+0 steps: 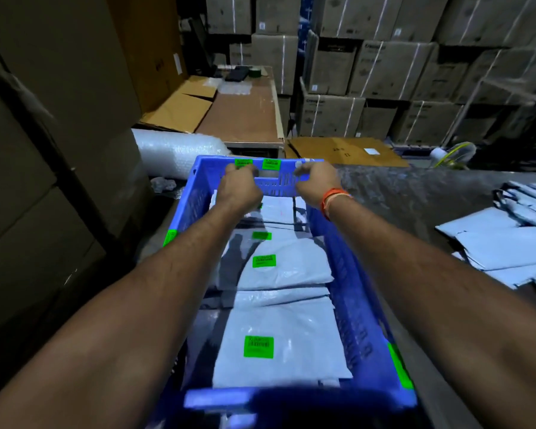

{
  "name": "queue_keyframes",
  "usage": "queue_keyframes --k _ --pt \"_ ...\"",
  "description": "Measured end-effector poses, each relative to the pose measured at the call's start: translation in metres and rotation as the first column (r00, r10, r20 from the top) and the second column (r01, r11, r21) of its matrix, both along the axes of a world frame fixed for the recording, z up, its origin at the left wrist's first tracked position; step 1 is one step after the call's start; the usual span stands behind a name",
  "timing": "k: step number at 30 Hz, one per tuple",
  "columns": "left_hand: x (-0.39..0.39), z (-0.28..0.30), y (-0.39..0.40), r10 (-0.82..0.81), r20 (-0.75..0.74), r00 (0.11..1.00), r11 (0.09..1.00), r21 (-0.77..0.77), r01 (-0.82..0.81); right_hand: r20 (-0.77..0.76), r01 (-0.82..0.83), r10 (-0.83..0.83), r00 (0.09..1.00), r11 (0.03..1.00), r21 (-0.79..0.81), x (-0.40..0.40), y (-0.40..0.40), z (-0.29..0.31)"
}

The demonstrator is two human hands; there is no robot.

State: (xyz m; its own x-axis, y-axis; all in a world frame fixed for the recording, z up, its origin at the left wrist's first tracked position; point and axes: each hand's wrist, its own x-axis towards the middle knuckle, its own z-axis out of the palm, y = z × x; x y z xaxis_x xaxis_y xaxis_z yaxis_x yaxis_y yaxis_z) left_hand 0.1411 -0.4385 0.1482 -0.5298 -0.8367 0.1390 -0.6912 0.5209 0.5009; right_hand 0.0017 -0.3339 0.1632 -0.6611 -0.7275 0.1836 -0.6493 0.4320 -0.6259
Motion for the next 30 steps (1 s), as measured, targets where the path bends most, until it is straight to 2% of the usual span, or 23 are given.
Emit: queue_keyframes --k 4,8,12,16,22,30 --pt "-0.018 0.034 0.052 -0.127 -0.112 0.986 0.991 -0.046 0.122 -0.008 0.067 -0.068 0.998 0.993 -0.097 -0.004 0.056 0.024" --pt "-0.045 0.059 0.118 -0.322 -0.203 0.925 0.946 -0.099 0.308 -0.043 0.108 -0.116 0.992 0.982 -0.155 -0.010 0.132 0.042" --pt "-0.070 0.078 0.188 -0.439 -0.234 0.868 0.898 -0.134 0.418 -0.088 0.190 -0.211 0.973 0.960 -0.208 -0.024 0.209 0.049" --pt "-0.097 0.083 0.266 -0.491 -0.227 0.841 0.870 -0.178 0.460 -0.048 0.249 -0.269 0.962 0.934 -0.254 -0.050 0.288 0.042" --pt "-0.156 0.049 0.390 -0.520 -0.206 0.829 0.851 -0.044 0.523 0.040 0.364 -0.364 0.930 0.905 -0.218 -0.098 0.430 0.012" --pt "-0.244 -0.023 0.535 -0.534 -0.113 0.838 0.836 0.078 0.543 0.086 0.374 -0.367 0.926 0.924 -0.083 -0.160 0.573 -0.047"
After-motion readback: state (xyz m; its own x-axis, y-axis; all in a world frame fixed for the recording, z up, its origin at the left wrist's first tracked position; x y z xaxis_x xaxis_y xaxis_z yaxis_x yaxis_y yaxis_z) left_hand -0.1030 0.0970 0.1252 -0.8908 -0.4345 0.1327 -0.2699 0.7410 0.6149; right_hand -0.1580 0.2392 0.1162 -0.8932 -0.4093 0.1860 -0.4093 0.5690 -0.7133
